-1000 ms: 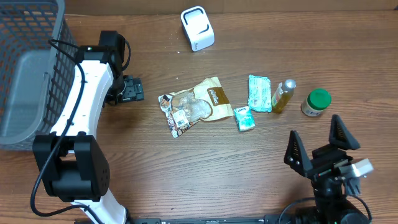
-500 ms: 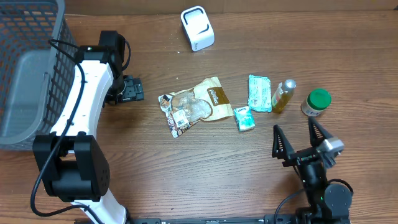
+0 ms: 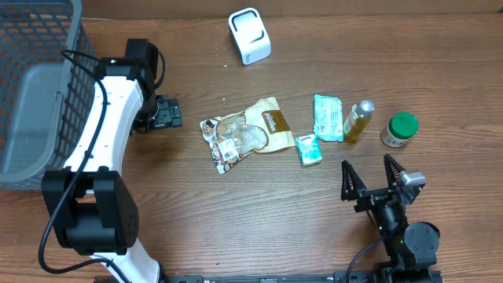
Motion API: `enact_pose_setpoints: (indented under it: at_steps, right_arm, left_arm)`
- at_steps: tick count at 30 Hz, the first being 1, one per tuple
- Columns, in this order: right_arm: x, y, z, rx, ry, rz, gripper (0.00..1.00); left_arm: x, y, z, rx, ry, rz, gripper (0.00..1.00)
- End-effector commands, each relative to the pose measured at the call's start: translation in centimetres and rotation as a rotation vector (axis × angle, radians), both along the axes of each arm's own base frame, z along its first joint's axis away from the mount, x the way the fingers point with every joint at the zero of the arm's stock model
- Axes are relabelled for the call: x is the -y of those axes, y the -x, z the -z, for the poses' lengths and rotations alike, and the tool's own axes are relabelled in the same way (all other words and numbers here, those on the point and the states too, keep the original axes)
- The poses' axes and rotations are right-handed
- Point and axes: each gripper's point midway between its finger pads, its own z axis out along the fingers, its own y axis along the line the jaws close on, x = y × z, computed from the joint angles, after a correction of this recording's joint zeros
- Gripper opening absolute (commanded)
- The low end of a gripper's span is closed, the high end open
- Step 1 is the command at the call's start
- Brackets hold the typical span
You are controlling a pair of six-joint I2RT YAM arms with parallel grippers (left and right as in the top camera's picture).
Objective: Scan the item barcode
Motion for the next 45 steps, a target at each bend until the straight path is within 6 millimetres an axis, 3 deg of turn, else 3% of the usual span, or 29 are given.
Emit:
enact_pose_setpoints:
  at_steps: [1, 7, 45]
  right_arm:
    - [1.26, -0.22, 0.39, 0.02, 0.15, 0.068, 1.0]
    - [1.26, -0.22, 0.4, 0.046, 0.302, 0.065, 1.0]
    - [1.22, -0.21, 0.38, 0.047, 0.298, 0.062, 1.0]
  left_arm:
    - [-0.23, -0.43, -0.06, 0.005, -0.01, 0.006, 1.0]
    - [-0.23, -0.44, -0.06, 0.005, -0.01, 0.006, 1.0]
    - [-0.23, -0.43, -0.06, 0.005, -0.01, 0.006, 1.0]
